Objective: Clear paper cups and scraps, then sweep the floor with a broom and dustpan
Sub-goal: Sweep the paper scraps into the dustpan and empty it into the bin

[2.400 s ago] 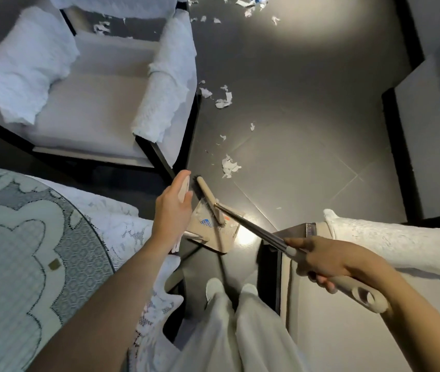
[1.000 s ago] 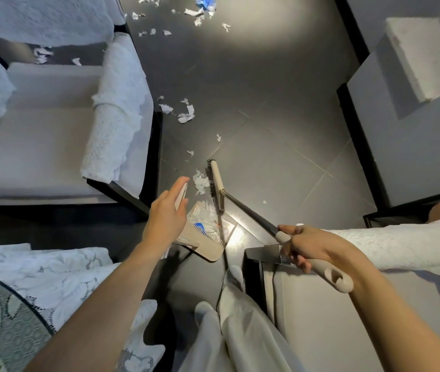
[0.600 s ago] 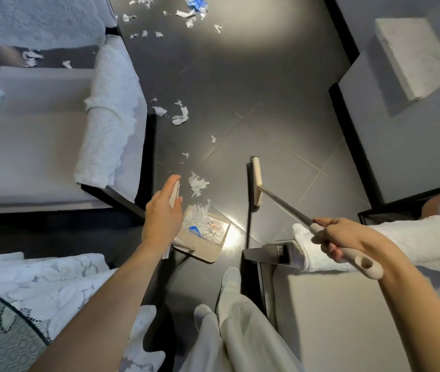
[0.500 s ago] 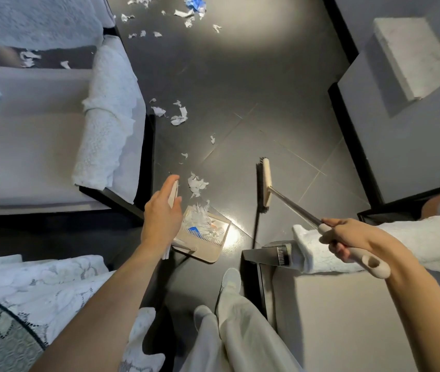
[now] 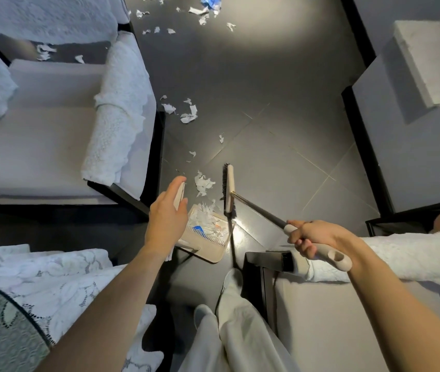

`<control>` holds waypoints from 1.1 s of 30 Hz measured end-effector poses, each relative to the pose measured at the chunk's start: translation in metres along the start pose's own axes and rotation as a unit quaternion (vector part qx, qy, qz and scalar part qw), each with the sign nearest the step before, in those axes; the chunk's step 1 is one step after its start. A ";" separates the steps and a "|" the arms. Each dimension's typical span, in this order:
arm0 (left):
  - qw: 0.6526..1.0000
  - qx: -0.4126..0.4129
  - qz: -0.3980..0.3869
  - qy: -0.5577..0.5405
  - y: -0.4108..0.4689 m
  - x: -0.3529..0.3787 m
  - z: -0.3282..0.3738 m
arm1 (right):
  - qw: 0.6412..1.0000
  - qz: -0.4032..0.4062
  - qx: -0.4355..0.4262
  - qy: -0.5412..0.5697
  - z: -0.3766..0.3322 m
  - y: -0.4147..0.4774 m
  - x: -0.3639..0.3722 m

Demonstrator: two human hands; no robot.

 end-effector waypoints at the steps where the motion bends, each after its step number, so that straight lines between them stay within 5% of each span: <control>1: 1.000 -0.001 0.000 0.000 -0.001 -0.001 -0.001 | 1.000 0.000 -0.005 -0.005 -0.004 -0.004 0.002; 11: 0.997 -0.033 0.062 0.010 -0.020 -0.024 -0.018 | 0.987 0.021 -0.091 -0.131 -0.071 -0.016 0.015; 15: 0.994 -0.046 0.096 0.010 -0.014 -0.029 -0.025 | 0.954 0.052 -0.115 -0.273 -0.105 0.031 0.024; 19: 0.990 -0.046 0.131 0.005 0.001 -0.036 -0.031 | 0.907 0.062 -0.079 -0.409 -0.103 0.071 0.034; 33: 0.993 -0.049 0.110 -0.020 0.058 -0.033 -0.003 | 0.888 -0.017 0.069 -0.454 -0.073 0.023 0.000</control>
Point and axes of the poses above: each hand's wrist, its own y-axis towards the middle knuckle, its own x-axis out of the palm, z = x × y, the point moved 7 cm from there along y, towards the middle knuckle
